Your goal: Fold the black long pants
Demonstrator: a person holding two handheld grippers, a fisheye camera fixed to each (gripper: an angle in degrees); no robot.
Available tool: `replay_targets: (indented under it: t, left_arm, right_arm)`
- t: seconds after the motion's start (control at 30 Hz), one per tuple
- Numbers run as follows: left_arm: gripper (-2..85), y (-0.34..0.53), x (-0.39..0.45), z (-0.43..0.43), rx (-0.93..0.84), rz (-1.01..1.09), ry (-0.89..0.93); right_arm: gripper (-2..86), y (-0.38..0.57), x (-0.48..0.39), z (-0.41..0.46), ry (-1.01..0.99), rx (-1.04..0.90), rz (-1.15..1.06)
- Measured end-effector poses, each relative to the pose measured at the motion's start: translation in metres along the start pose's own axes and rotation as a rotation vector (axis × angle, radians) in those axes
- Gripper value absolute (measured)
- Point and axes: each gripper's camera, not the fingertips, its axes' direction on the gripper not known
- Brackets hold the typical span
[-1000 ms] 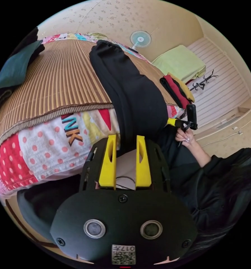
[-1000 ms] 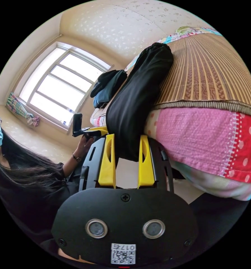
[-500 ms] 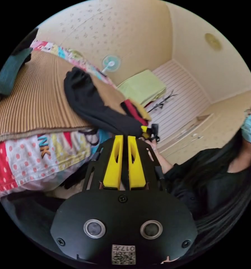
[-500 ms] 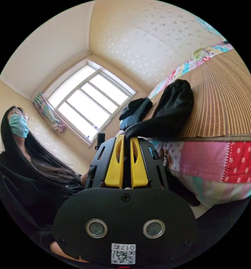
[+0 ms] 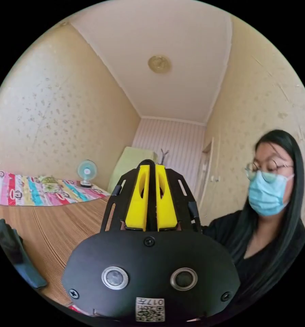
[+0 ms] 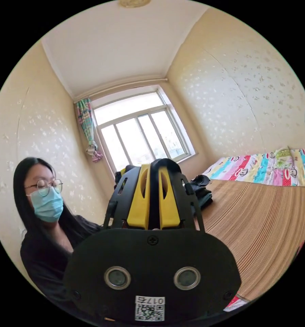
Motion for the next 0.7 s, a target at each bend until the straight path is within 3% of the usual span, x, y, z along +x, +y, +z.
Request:
replay_targets:
  t: [0.2, 0.33, 0.53, 0.7]
  left_arm:
    - [3.6, -0.032, -0.148, 0.077, -0.184, -0.198, -0.266]
    - [3.7, 0.005, -0.223, 0.113, -0.290, -0.259, -0.360]
    - [3.7, 0.155, -0.248, 0.095, -0.336, -0.348, -0.261]
    - [3.8, 0.327, -0.200, 0.057, -0.394, -0.470, -0.115]
  right_arm:
    - [0.6, -0.054, 0.143, 0.072, 0.237, -0.166, 0.269]
    - [0.6, -0.034, 0.217, 0.093, 0.296, -0.129, 0.403]
    - [0.8, 0.075, 0.223, 0.084, 0.237, -0.108, 0.267]
    - [1.4, 0.259, 0.181, 0.052, 0.133, -0.209, 0.253]
